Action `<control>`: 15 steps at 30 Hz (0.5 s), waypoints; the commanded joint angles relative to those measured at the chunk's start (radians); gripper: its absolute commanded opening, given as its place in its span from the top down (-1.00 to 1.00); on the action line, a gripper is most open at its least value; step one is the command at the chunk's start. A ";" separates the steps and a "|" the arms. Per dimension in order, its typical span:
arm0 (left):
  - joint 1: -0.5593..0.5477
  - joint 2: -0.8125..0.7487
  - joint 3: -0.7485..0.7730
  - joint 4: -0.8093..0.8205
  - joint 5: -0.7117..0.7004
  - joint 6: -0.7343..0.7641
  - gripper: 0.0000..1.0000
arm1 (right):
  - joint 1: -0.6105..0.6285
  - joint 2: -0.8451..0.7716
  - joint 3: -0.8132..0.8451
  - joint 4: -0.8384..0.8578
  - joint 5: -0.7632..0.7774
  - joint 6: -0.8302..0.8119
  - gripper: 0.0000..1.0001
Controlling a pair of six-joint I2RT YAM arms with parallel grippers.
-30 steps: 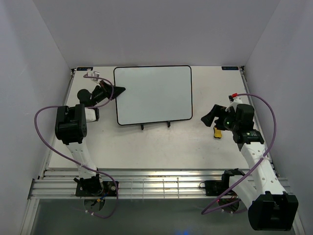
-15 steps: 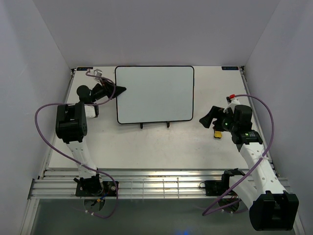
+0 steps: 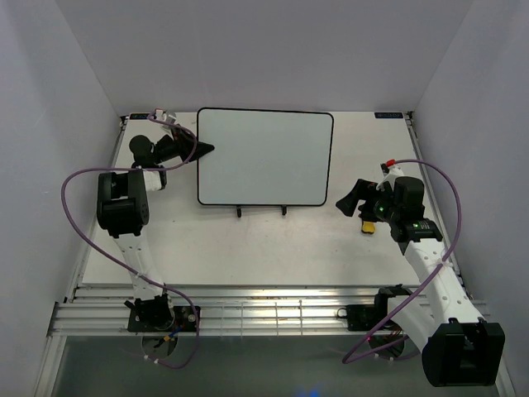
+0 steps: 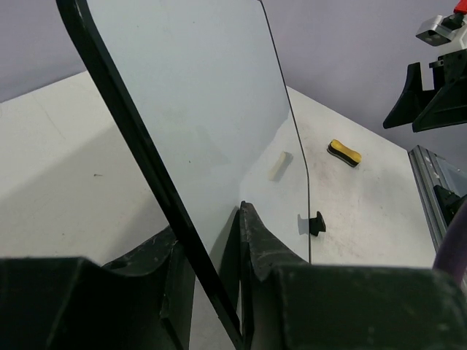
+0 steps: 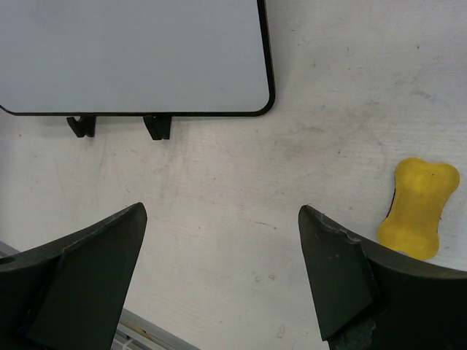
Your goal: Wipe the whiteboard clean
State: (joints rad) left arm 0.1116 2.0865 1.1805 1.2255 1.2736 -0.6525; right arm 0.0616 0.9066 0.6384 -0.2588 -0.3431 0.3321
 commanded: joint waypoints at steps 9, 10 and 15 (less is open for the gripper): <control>0.059 0.104 0.036 0.447 0.040 0.376 1.00 | 0.014 0.012 -0.006 0.032 0.012 -0.013 -0.80; 0.069 0.106 0.027 0.447 0.043 0.381 1.00 | 0.015 0.011 -0.003 0.030 0.013 -0.015 -0.80; 0.100 0.096 -0.015 0.447 0.052 0.419 1.00 | 0.018 0.009 -0.005 0.030 0.016 -0.015 -0.80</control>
State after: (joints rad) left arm 0.1448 2.1773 1.1843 1.2030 1.2953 -0.6289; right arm 0.0731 0.9203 0.6380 -0.2588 -0.3359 0.3317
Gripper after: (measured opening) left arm 0.363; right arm 0.900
